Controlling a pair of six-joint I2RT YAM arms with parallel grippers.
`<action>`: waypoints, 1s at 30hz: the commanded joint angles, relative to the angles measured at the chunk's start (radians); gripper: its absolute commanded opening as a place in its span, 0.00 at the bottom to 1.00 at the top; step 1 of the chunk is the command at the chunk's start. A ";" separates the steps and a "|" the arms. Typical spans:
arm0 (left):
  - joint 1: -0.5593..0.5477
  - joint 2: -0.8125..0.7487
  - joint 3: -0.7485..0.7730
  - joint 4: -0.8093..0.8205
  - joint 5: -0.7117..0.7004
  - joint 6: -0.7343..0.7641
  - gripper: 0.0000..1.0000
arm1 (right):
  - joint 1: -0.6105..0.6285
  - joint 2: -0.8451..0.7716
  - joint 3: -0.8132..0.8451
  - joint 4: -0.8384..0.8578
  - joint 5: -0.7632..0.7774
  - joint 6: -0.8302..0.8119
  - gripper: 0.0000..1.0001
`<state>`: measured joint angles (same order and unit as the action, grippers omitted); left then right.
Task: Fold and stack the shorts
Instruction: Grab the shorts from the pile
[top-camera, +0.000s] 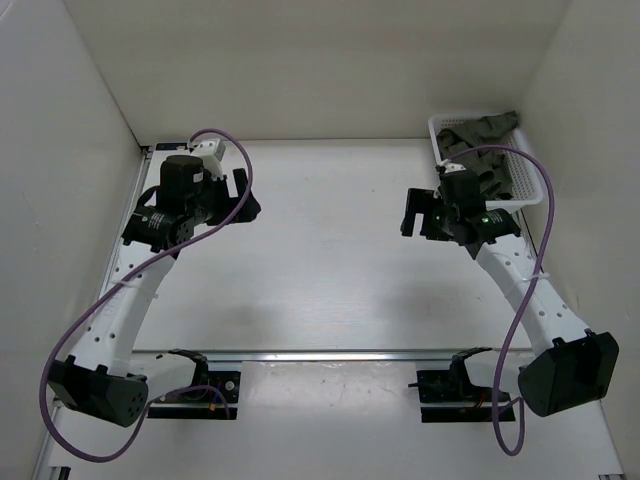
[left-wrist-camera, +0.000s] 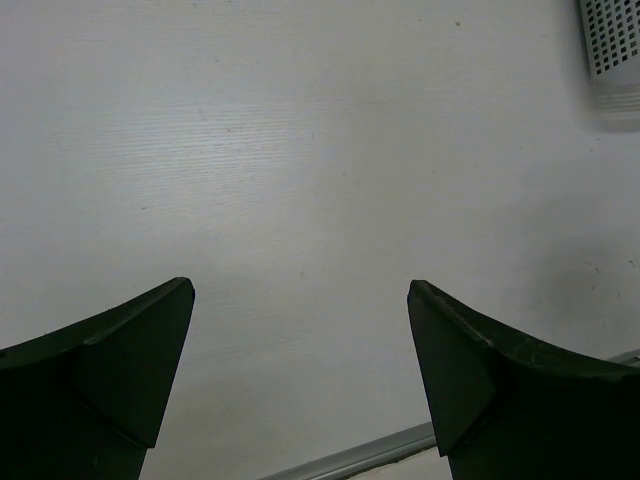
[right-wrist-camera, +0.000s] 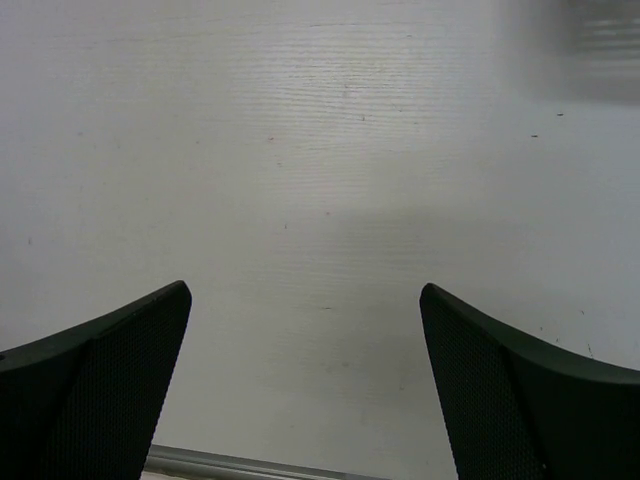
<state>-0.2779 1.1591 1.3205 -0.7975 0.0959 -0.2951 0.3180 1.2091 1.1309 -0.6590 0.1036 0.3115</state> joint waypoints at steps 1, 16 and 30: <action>0.005 0.004 -0.004 0.017 0.010 -0.003 1.00 | -0.016 -0.010 0.012 -0.016 0.047 0.018 1.00; 0.005 0.071 0.014 0.017 -0.009 -0.032 1.00 | -0.246 0.407 0.455 -0.094 0.209 0.135 1.00; 0.005 0.241 0.075 0.017 -0.039 -0.062 1.00 | -0.442 1.167 1.254 -0.163 0.179 0.184 0.99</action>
<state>-0.2779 1.3811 1.3502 -0.7918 0.0666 -0.3477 -0.0910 2.3127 2.2807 -0.7906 0.2905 0.4767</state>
